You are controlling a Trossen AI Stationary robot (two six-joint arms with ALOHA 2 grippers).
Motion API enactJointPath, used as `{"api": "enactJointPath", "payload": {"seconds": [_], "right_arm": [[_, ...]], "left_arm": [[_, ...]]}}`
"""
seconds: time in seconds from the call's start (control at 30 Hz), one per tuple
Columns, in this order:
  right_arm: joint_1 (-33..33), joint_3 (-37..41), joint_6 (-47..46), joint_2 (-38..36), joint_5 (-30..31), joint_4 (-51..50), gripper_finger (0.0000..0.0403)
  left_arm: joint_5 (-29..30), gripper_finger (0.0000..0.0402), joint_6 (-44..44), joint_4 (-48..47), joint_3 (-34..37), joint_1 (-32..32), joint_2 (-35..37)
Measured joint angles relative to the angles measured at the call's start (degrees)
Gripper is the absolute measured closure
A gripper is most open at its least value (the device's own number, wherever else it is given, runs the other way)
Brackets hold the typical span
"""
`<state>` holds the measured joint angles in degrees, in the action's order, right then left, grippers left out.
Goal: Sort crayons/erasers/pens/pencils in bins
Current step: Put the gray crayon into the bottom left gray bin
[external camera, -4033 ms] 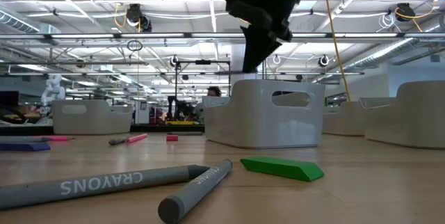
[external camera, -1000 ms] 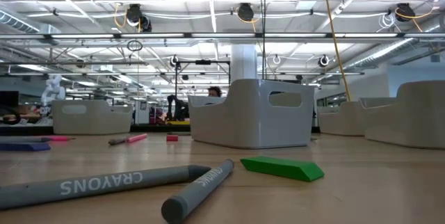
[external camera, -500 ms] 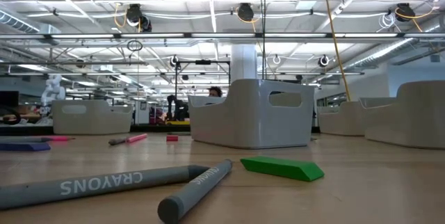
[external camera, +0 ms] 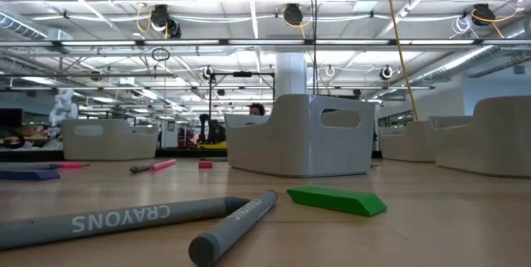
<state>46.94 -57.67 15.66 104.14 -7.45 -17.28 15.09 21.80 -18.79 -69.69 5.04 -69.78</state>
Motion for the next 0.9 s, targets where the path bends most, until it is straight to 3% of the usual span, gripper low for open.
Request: {"api": "enactJointPath", "payload": {"seconds": [0.37,0.6,0.9], "right_arm": [[-0.8,0.3,-6.1,-5.4,6.1,-2.1,0.0383],[-4.6,0.2,-10.4,-11.1,8.0,-4.8,0.0383],[-13.1,-0.2,-18.7,-20.5,20.5,-4.4,0.0384]], "left_arm": [[0.0,0.0179,1.1,0.0,0.0,-0.7,0.0],[0.0,0.0179,1.0,0.1,0.0,-1.4,0.0],[-6.4,0.0179,2.6,-0.8,0.0,-1.3,0.0]]}}
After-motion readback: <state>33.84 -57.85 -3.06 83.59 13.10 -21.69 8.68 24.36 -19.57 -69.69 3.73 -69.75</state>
